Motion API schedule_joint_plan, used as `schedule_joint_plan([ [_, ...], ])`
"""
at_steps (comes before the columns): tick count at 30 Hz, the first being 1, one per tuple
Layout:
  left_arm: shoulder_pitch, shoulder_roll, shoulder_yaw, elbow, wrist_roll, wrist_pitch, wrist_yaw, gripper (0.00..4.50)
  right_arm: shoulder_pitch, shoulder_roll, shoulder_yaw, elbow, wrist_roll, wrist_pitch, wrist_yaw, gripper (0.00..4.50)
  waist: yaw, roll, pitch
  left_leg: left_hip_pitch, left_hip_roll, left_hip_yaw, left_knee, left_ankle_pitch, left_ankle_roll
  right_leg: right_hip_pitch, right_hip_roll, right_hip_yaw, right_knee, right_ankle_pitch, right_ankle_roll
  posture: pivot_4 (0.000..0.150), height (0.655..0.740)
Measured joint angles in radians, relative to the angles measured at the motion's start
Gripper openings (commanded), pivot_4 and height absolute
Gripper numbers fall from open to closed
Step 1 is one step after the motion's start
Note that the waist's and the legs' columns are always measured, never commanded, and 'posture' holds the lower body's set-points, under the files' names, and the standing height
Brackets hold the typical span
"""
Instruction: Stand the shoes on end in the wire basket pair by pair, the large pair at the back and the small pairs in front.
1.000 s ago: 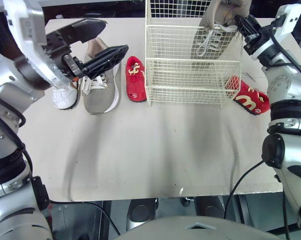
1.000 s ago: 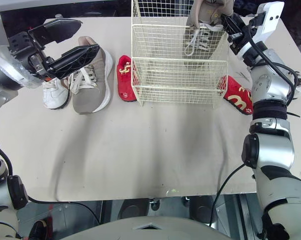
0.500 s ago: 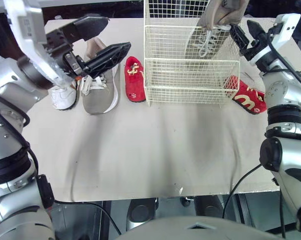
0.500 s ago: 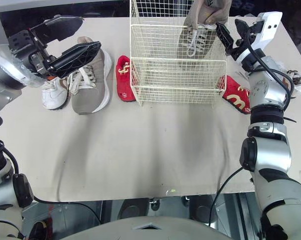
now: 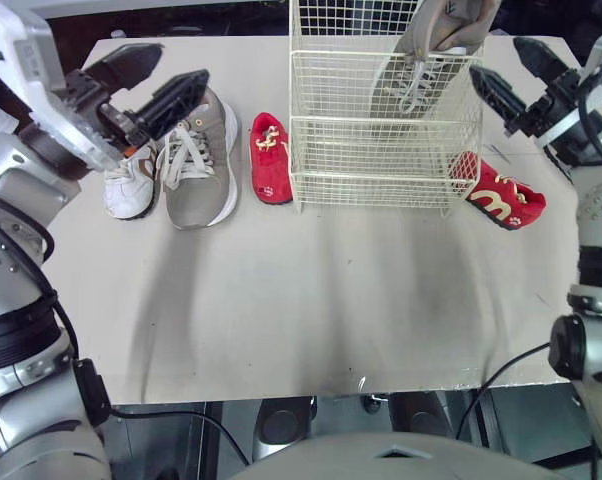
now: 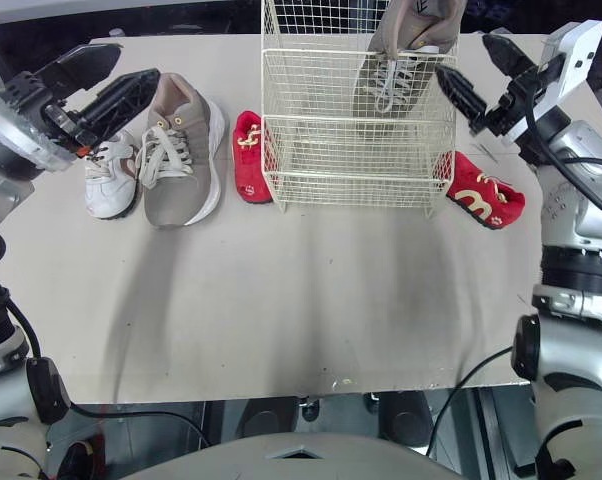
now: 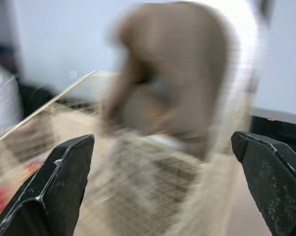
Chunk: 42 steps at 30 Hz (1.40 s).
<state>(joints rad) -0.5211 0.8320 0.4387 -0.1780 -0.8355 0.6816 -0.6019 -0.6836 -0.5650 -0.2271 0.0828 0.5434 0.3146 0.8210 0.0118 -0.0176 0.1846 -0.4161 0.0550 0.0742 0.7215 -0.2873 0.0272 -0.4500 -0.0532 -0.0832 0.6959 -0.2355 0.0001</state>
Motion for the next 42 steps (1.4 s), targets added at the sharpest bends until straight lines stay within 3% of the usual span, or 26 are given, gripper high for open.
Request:
schedule_joint_plan([
  [4,-0.052,0.015,-0.008,0.207,0.097,0.0,0.061,4.5,0.148,-0.057,0.067,-0.282,0.052,0.11,0.046,4.41,-0.001,0.0,0.0,0.001,0.001,0.0,0.0,0.0,0.0,0.0,0.001,-0.001,0.0,0.0,0.0,0.15,0.686],
  [9,-0.135,0.021,-0.039,0.453,0.196,-0.036,0.06,4.5,0.313,-0.037,0.08,-0.48,0.058,0.112,0.016,4.41,0.004,-0.004,-0.002,0.0,0.0,-0.001,0.0,0.0,0.0,0.0,0.001,-0.002,0.0,0.0,0.0,0.15,0.686],
  [17,-0.351,0.041,-0.116,0.882,0.332,-0.103,-0.062,4.5,0.504,0.035,0.119,-0.629,0.003,0.012,-0.036,4.41,0.002,-0.006,-0.002,0.0,-0.001,0.0,0.001,0.0,0.0,0.0,0.001,-0.006,0.0,0.0,0.001,0.15,0.686],
  [26,-0.592,0.037,-0.219,1.289,0.511,-0.149,-0.141,4.5,0.463,0.087,0.198,-0.676,-0.007,-0.017,-0.07,4.41,0.0,-0.008,-0.001,-0.001,0.0,0.0,0.001,0.0,0.0,0.0,0.002,-0.006,0.0,0.0,0.001,0.15,0.686],
  [42,-0.725,-0.02,-0.282,1.457,0.681,-0.186,-0.198,4.5,0.393,0.112,0.252,-0.683,-0.03,-0.04,-0.093,4.41,0.0,-0.011,-0.001,-0.001,-0.001,0.0,0.002,0.0,0.0,0.0,0.002,-0.007,0.0,0.0,0.0,0.15,0.686],
])
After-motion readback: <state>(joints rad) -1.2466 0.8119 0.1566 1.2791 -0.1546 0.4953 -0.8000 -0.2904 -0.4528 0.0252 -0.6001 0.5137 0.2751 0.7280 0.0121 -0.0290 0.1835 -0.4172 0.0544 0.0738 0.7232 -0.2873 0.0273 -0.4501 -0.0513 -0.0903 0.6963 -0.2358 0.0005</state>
